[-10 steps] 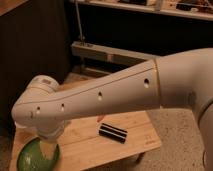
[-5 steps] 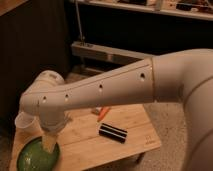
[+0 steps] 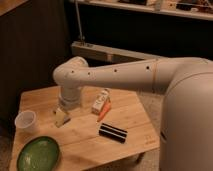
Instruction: Pick up the ceramic bowl
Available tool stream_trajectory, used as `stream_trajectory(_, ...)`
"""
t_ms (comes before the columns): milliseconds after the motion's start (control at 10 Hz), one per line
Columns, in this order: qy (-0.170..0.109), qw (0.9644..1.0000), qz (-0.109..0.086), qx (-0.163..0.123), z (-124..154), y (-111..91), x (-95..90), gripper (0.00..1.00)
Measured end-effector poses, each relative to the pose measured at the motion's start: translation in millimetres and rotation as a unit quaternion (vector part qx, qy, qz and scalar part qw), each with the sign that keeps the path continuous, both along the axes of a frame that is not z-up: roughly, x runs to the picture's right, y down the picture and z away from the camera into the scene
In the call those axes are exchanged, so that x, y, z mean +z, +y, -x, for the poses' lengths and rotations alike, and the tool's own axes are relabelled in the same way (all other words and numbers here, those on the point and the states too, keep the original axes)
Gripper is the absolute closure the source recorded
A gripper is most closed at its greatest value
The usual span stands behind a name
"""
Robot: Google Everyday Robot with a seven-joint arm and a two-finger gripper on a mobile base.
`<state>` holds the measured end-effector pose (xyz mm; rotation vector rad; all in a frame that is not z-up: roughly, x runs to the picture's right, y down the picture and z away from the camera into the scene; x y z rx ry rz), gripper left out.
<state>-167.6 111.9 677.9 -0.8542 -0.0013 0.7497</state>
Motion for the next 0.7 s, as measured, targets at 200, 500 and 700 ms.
stream_trajectory(200, -0.017, 0.9974, 0.025, 0.066, -4.6, 0.5, 18.8, 0.20)
stream_trajectory(500, -0.048, 0.9922, 0.039, 0.108, 14.5, 14.6, 18.6, 0.20)
stream_trajectory(700, -0.076, 0.9884, 0.057, 0.118, 47.9, 37.4, 10.8, 0.20)
